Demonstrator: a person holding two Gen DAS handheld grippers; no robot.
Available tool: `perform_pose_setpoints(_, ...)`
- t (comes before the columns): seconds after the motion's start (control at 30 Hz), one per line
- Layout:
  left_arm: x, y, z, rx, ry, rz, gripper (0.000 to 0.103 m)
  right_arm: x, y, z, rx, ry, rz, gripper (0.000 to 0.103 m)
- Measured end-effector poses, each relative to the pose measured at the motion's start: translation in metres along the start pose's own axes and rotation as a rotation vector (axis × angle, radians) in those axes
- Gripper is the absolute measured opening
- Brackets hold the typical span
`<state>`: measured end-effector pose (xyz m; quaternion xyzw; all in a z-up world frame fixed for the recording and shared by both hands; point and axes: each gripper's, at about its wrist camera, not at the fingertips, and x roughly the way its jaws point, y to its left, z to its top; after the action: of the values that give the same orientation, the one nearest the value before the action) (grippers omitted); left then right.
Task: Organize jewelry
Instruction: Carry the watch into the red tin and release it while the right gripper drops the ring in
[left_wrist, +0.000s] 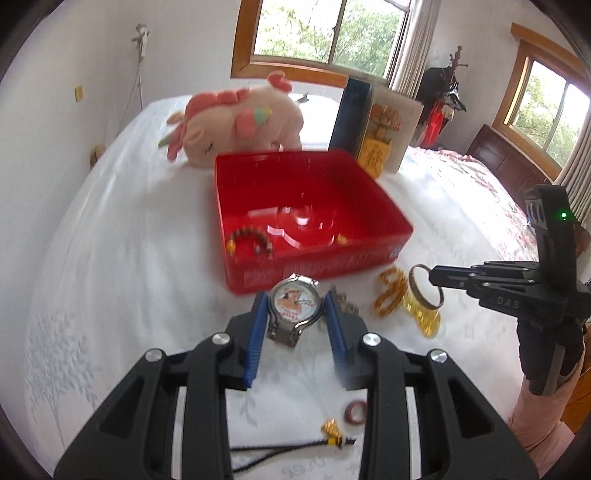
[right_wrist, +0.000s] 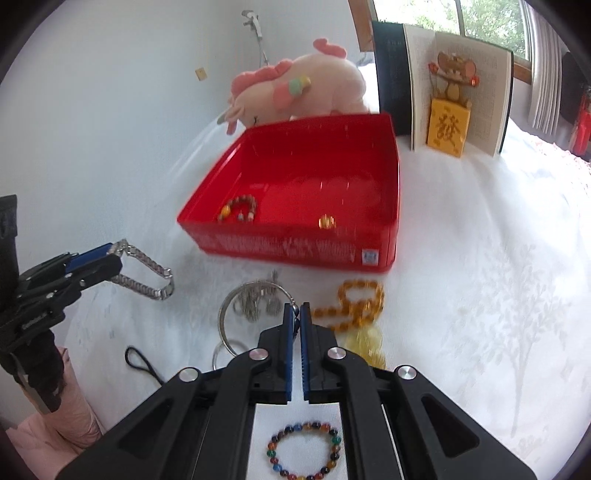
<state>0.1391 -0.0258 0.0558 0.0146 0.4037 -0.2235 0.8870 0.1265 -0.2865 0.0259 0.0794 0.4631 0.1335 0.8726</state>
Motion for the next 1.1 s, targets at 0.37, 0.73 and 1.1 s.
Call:
perform_pose_setpoints(0.37,0.018,-0.001,0.07,-0.007,-0.048,0.015,0.03,0.019,-0.009,0.063,0.034,-0.019,-0.073,0.003)
perform_pose_setpoints(0.73,0.092,0.014,0.091,-0.069,0.025,0.021,0.03,0.084,-0.022,0.097,0.077,0.065,-0.125,0.003)
perform_pose_setpoints(1.1,0.142,0.034,0.086,-0.114,0.124,0.047,0.031,0.12,-0.03,0.099,0.077,0.123,-0.165,0.003)
